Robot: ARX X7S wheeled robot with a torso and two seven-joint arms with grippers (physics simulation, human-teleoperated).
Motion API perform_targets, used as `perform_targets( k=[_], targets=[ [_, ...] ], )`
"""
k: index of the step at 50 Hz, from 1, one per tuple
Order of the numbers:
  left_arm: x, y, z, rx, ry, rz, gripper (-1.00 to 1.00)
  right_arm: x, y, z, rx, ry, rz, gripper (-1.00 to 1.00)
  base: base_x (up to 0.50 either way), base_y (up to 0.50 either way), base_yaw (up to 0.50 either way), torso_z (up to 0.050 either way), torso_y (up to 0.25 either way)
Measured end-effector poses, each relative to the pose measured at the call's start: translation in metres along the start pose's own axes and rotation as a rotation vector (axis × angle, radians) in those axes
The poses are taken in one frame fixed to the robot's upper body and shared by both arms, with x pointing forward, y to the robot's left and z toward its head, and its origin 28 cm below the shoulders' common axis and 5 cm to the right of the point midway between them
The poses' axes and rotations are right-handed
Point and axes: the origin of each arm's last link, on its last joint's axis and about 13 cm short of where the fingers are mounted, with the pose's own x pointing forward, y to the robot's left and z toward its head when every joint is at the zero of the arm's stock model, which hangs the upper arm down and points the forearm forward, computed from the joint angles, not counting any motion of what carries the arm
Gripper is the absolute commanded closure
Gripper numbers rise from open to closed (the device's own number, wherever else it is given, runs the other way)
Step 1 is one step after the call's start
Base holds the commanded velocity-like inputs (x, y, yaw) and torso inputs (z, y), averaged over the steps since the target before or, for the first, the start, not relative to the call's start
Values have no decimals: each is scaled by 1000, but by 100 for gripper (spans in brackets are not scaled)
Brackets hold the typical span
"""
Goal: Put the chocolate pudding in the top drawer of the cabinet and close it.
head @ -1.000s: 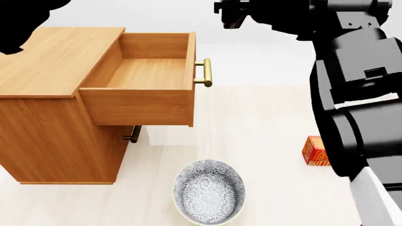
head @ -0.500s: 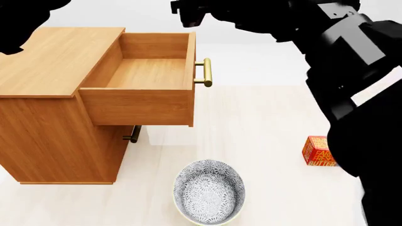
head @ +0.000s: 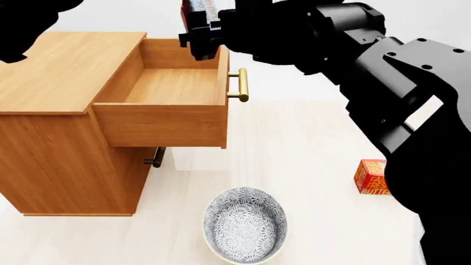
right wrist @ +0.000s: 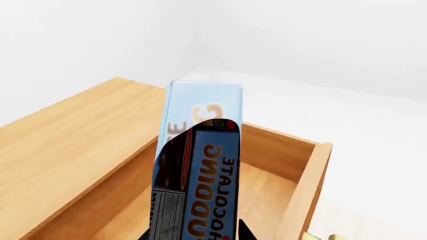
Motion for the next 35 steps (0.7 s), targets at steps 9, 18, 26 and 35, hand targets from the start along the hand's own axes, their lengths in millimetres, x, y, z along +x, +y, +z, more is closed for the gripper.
perform_targets(
  k=[9,18,26,35],
  targets=[
    [0,0,0,4,7,8,-100,4,2,-11,12,28,12,100,0,0,0,0,0],
    [0,0,0,7,11,13,-100,7,3,-19,22,52,15,100,0,0,0,0,0],
    [0,0,0,9,15,15,-100,9,3,-27,27,75,16,100,0,0,0,0,0],
    [0,0,0,10,18,17,-100,11,3,-35,25,102,17,100,0,0,0,0,0]
  ],
)
